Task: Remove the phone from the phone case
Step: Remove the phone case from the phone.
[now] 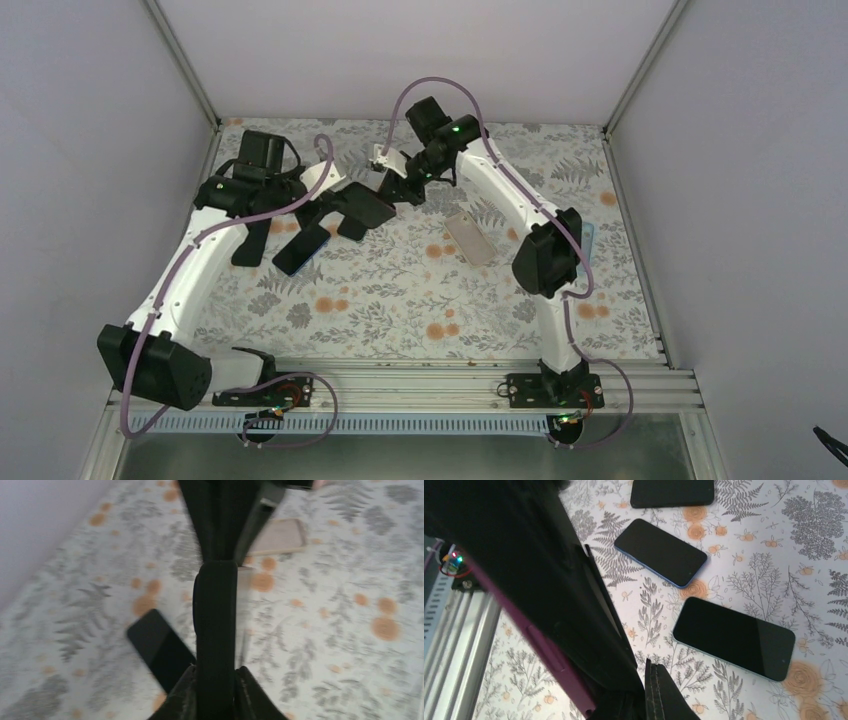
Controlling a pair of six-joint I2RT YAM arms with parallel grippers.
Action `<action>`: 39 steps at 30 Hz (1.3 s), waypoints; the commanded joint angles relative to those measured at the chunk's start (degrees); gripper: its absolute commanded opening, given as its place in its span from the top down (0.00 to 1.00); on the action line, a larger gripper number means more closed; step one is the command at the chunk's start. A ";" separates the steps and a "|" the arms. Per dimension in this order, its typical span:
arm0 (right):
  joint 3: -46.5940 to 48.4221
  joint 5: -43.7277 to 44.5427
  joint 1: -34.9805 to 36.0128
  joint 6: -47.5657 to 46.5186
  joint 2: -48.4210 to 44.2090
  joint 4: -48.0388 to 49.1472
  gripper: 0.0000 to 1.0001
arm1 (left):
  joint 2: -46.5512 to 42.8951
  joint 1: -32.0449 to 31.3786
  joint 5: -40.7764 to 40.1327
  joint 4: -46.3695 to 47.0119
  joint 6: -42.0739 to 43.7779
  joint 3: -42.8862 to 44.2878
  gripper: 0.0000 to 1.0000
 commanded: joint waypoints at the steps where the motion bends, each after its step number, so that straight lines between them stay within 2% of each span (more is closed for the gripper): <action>1: -0.59 -25.80 11.01 11.73 -7.46 4.69 0.97 | -0.67 -2.42 -3.27 29.76 -0.21 2.98 0.78; 3: -1.90 -24.65 8.66 15.31 -9.16 8.60 0.97 | -2.76 -2.43 -4.57 29.08 1.52 2.89 0.64; 8: 2.05 -21.63 1.98 21.80 -9.86 13.37 0.97 | -6.12 -2.48 -11.36 28.19 3.83 4.67 0.02; 9: 3.09 -20.29 1.10 22.92 -9.87 14.16 0.97 | -6.70 -2.46 -12.73 28.41 4.18 4.94 0.00; 12: 3.35 -15.34 -1.47 29.10 -10.78 20.12 0.97 | -8.56 -2.47 -14.42 30.55 4.03 4.70 0.00; 17: 2.56 -3.54 -3.68 39.58 -11.48 30.64 0.97 | -9.68 -3.36 -17.16 36.62 -1.28 3.57 0.00; 24: 3.21 11.08 -3.84 46.89 -10.81 40.59 0.97 | -6.30 -8.68 -23.94 43.19 -2.47 2.29 0.00; 31: 8.74 16.16 -3.75 50.72 -8.00 44.58 0.97 | -0.57 -11.05 -30.96 52.41 -3.91 1.40 0.00; 39: 10.71 17.82 -3.03 50.74 -6.95 44.44 0.97 | 2.51 -11.69 -32.64 57.56 -4.98 0.32 0.00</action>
